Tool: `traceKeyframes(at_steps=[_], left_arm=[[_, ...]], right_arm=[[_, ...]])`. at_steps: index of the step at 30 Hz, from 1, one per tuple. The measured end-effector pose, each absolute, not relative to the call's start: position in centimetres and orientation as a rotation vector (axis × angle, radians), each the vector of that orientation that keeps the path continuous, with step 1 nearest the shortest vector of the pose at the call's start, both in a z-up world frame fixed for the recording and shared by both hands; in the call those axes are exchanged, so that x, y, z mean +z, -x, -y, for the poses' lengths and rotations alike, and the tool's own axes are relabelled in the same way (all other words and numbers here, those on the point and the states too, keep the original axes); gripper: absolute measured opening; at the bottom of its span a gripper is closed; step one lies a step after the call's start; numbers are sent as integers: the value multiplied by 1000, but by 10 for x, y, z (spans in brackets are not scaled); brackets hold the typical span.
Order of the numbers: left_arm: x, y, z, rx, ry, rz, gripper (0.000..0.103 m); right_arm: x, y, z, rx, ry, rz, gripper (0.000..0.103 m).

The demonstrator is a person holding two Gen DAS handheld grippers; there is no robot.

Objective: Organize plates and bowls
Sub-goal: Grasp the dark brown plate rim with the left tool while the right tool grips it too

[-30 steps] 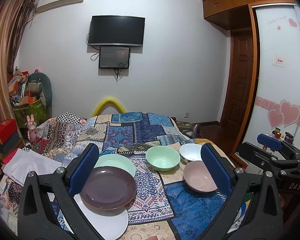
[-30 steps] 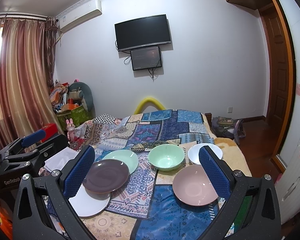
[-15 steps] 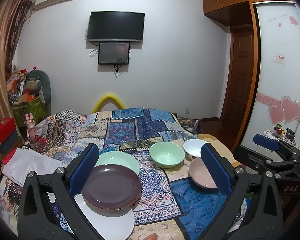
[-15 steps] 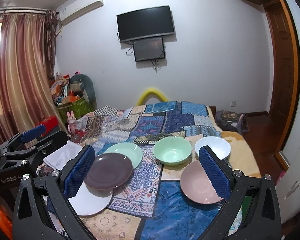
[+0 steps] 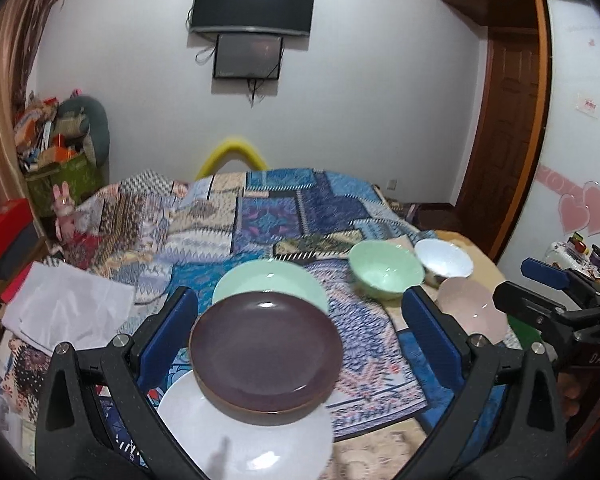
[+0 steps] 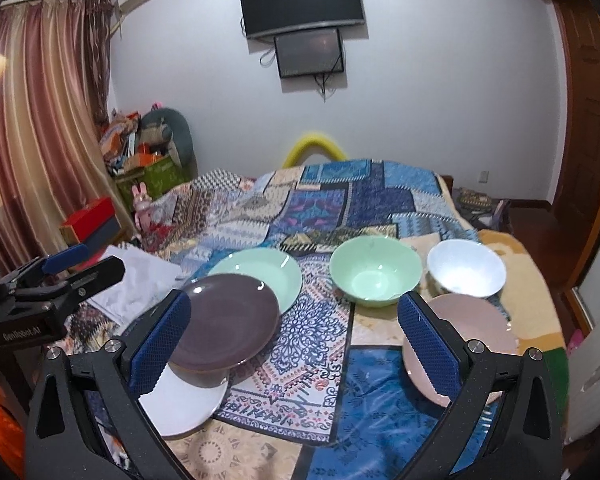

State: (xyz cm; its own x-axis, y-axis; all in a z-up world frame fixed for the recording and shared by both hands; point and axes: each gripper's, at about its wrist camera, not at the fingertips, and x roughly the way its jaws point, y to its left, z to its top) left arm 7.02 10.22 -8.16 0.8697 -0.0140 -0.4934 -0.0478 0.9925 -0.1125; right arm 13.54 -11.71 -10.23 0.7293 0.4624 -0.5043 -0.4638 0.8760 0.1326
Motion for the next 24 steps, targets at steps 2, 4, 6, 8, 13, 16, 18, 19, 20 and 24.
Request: traceKeyframes(at_steps=[2,4,6,8,13,16,18,19,20,24], left_arm=[[-93,-77,-119,7,157,-532,103],[-103,-84,-133,19,175,-544,103],[-110,-92,-142,34,177,-565,103],[-118,-102,-152,45,180,-599,103],[-146,-128,-177,70,195,-682,103],[-166,-142,-190,85,189,-739,88],[-179,-153,-197,78,193,-790,81],[-186,-156,-201,76,196,-808,77],[-192,-159,-203,74,197,-822,75],[-214,-171,-215,48,226,-897,58]], right_arm=[[-111,-144,110,515,8,-582,100],[-120,-154,104,520,11,-616,98],[-128,-161,99,524,10,-642,96],[-140,-171,91,530,6,-682,92],[-165,-191,74,540,15,-774,83],[-180,-200,68,550,10,-819,79],[-190,-205,64,556,6,-855,75],[-195,-208,62,562,3,-874,72],[-200,-211,61,568,1,-893,70],[-214,-220,52,581,-10,-950,62]])
